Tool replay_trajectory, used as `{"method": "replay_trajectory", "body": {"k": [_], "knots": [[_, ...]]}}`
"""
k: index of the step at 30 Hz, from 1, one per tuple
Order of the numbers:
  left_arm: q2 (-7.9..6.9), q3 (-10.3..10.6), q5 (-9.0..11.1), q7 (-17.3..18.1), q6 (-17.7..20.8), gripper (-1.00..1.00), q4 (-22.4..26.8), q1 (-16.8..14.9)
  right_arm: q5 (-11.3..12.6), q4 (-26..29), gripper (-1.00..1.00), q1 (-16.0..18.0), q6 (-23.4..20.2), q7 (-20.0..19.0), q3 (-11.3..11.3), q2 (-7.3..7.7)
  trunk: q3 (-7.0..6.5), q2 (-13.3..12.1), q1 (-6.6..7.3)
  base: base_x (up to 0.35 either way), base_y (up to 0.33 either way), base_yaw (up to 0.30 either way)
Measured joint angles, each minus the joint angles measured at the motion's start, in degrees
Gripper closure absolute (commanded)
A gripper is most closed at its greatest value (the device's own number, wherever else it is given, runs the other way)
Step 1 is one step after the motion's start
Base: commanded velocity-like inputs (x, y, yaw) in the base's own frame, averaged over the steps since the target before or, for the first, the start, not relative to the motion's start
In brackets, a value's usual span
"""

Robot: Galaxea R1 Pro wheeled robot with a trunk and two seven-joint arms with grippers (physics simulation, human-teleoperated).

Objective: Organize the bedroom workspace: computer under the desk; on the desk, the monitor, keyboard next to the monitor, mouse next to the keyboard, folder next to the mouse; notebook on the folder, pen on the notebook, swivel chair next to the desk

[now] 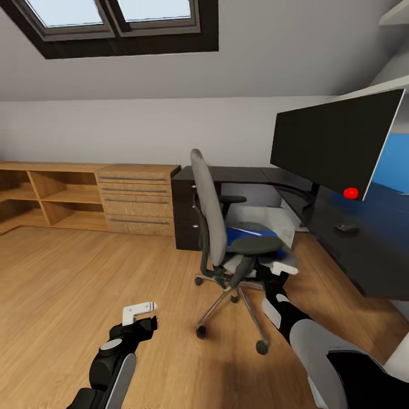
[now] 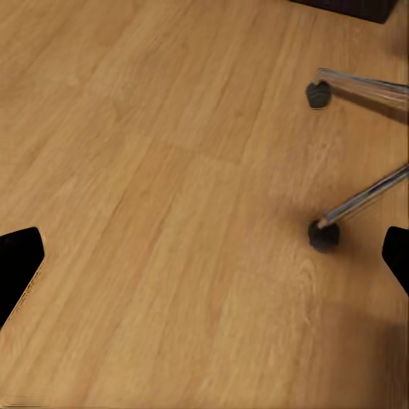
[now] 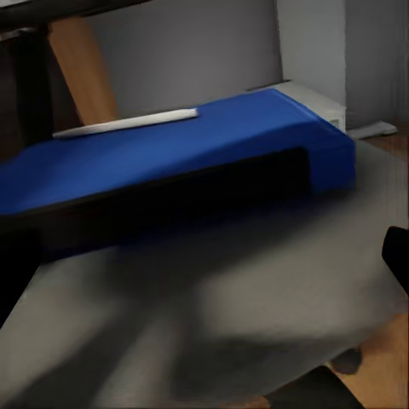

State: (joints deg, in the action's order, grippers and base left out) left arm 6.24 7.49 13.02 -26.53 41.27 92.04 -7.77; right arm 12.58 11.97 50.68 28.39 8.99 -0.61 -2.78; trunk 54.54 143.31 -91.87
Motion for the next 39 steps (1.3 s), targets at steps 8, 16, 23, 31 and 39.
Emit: {"method": "replay_trajectory", "body": {"k": [8,16,23,31,39], "knots": [[0.0,0.0,0.0,-0.01,0.0,-1.0,-0.06,0.0,-0.02,-0.01,-1.0,0.0,-0.01,0.02,0.18,-0.24,-0.25,0.0,0.0,0.0,0.0,0.261],[0.0,0.0,-0.08,-0.01,-0.04,-1.0,-0.04,0.0,0.01,0.0,-1.0,0.0,-0.01,0.06,0.2,-0.28,-0.31,0.0,0.0,0.0,0.0,0.271],[0.0,0.0,-0.08,0.02,-0.06,-1.0,-0.01,0.0,0.02,0.0,-1.0,0.0,-0.01,0.06,0.19,-0.29,-0.31,0.0,0.0,0.0,0.0,0.266],[0.0,0.43,-0.09,-0.07,-0.16,-1.0,0.04,-0.01,0.02,0.11,-1.0,0.0,-0.02,0.03,0.12,-0.16,-0.31,0.0,0.0,0.0,0.0,0.029],[0.25,1.15,-0.1,-0.15,-0.09,-1.0,0.32,-0.02,0.38,0.16,-1.0,-0.01,-0.01,-0.05,-0.08,0.16,-0.51,0.0,0.0,0.0,0.0,-0.213]]}}
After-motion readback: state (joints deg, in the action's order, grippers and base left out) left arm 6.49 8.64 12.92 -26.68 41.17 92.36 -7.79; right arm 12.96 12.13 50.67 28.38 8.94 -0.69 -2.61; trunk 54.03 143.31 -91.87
